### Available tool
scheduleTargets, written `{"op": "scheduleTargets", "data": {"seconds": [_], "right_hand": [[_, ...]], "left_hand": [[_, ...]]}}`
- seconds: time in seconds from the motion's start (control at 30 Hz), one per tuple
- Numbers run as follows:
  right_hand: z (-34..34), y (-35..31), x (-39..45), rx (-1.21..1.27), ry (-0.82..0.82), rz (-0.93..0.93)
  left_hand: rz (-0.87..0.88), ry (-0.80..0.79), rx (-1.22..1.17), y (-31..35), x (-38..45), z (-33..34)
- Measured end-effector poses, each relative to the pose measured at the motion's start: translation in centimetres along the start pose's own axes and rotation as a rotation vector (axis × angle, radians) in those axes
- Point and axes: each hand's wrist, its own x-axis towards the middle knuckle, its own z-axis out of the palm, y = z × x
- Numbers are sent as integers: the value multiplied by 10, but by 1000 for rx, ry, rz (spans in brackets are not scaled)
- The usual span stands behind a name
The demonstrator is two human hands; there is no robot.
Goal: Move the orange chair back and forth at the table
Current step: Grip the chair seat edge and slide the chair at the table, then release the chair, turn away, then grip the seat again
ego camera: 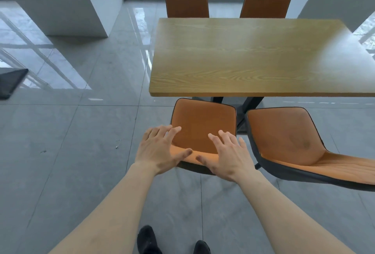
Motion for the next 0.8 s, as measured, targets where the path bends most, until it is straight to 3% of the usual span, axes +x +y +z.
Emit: {"op": "scheduleTargets", "data": {"seconds": [0.17, 0.47, 0.63, 0.8], "right_hand": [[-40, -77, 61, -28, 50, -73], [-114, -271, 232, -73, 127, -189], [-162, -361, 331, -50, 127, -236], [-209, -406, 447, -45, 161, -248]], "left_hand": [[-66, 63, -23, -79, 26, -50], [-179, 117, -54, -285, 105, -167], [-209, 176, -32, -382, 174, -239], [-211, 199, -13, -448, 277, -287]]}}
